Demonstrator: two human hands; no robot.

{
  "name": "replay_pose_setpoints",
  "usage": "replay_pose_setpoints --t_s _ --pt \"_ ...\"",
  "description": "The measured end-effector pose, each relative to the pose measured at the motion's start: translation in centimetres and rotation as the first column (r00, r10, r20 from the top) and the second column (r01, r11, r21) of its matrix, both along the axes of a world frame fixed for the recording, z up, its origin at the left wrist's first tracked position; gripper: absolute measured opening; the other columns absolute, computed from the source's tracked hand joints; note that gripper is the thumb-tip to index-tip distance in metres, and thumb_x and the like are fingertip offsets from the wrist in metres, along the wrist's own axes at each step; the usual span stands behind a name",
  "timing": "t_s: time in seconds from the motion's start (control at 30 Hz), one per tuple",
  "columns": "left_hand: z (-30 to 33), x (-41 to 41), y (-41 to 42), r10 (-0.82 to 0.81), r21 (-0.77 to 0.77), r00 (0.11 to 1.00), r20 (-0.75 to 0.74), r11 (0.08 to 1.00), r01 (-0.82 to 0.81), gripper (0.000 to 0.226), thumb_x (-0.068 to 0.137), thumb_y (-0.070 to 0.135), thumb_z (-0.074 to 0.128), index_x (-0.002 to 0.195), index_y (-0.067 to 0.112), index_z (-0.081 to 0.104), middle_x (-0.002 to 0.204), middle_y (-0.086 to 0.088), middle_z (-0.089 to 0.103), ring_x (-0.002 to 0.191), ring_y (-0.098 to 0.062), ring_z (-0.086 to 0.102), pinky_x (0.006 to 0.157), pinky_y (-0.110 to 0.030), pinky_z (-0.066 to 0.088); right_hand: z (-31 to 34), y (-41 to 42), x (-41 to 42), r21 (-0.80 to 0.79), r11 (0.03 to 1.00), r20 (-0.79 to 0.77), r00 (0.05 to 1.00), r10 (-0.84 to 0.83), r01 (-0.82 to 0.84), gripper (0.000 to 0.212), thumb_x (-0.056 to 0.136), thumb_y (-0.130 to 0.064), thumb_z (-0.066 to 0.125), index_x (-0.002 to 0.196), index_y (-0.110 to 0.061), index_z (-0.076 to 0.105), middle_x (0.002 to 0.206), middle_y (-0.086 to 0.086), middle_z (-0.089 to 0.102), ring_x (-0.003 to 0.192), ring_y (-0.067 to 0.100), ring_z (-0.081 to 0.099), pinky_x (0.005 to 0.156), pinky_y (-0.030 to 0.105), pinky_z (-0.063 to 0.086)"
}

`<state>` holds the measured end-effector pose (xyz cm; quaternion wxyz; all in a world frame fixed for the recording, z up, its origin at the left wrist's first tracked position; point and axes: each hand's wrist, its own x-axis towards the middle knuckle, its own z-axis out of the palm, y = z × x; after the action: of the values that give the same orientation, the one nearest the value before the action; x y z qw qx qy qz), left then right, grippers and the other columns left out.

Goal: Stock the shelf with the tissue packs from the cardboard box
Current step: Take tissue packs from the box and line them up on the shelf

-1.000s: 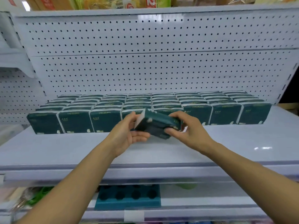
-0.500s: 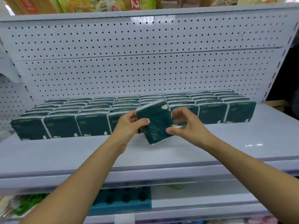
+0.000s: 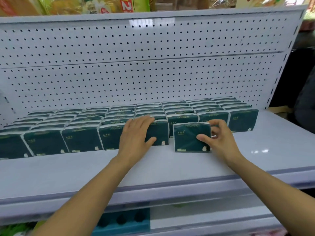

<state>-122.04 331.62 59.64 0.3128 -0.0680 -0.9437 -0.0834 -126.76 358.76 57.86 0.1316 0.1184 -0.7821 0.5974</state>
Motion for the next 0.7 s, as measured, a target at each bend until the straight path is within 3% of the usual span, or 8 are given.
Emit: replay_pose_setpoints --t_s 0.1,0.2,0.27,0.47,0.63,0.7 --pt "-0.8 -1.4 -1.0 0.112 -0.230 0.990 0.080 0.969 -0.091 0.078 0.090 0.042 0.065 0.154 0.024 0.024 0.160 0.004 0.024 0.149 -0.016 0.018 0.121 -0.040 -0.006 -0.6 -0.4 -1.5 0.033 0.997 0.006 0.998 -0.065 0.065 0.051 0.076 -0.028 0.082 0.110 -0.024 0.045 0.098 0.003 0.068 0.083 0.024 0.065 0.067 0.040 0.057" --pt "-0.7 -2.1 -1.2 0.142 -0.310 0.989 0.044 0.943 -0.122 0.078 0.090 0.038 0.066 0.154 0.022 0.024 0.160 0.003 0.027 0.149 -0.017 0.021 0.118 -0.041 -0.010 -0.5 -1.3 -2.4 0.081 0.992 -0.029 0.995 -0.099 0.101 0.049 0.077 -0.026 0.081 0.112 -0.022 0.046 0.097 -0.005 0.060 0.087 0.012 0.060 0.069 0.025 0.051" --pt "-0.5 -2.4 -1.1 0.160 -0.328 0.986 0.049 0.935 -0.135 0.075 0.093 0.038 0.062 0.154 0.022 0.022 0.160 0.004 0.025 0.149 -0.016 0.020 0.119 -0.040 -0.010 -0.3 -1.9 -2.7 0.136 0.981 -0.058 0.990 -0.129 0.135 0.047 0.079 -0.026 0.079 0.113 -0.021 0.047 0.096 -0.006 0.056 0.079 0.005 0.056 0.066 0.019 0.045" --pt "-0.8 -2.8 -0.9 0.141 -0.290 0.988 0.056 0.950 -0.119 0.072 0.091 0.033 0.065 0.152 0.019 0.029 0.158 0.001 0.032 0.146 -0.018 0.027 0.118 -0.035 -0.008 -0.4 -2.5 -3.4 0.268 0.946 -0.134 0.979 -0.151 0.183 0.045 0.083 -0.027 0.076 0.113 -0.027 0.043 0.091 -0.003 0.052 0.070 0.011 0.051 0.068 0.033 0.049" --pt "-0.8 -2.8 -0.9 0.146 -0.292 0.988 0.056 0.948 -0.124 0.075 0.083 0.031 0.074 0.147 0.019 0.038 0.150 -0.001 0.043 0.138 -0.021 0.040 0.120 -0.040 0.004 0.3 -2.5 -3.3 0.439 0.868 -0.177 0.970 -0.167 0.229 0.048 0.084 -0.036 0.072 0.122 -0.023 0.044 0.102 -0.006 0.053 0.082 0.016 0.055 0.064 0.032 0.044" --pt "-0.2 -2.4 -0.6 0.148 -0.264 0.986 0.076 0.957 -0.123 0.078 0.085 0.037 0.070 0.151 0.022 0.030 0.153 0.001 0.038 0.140 -0.019 0.036 0.122 -0.043 0.005 0.6 -2.4 -3.0 0.552 0.784 -0.216 0.957 -0.194 0.284 0.055 0.084 -0.042 0.070 0.127 -0.022 0.043 0.115 -0.002 0.052 0.097 0.020 0.055 0.070 0.033 0.046"
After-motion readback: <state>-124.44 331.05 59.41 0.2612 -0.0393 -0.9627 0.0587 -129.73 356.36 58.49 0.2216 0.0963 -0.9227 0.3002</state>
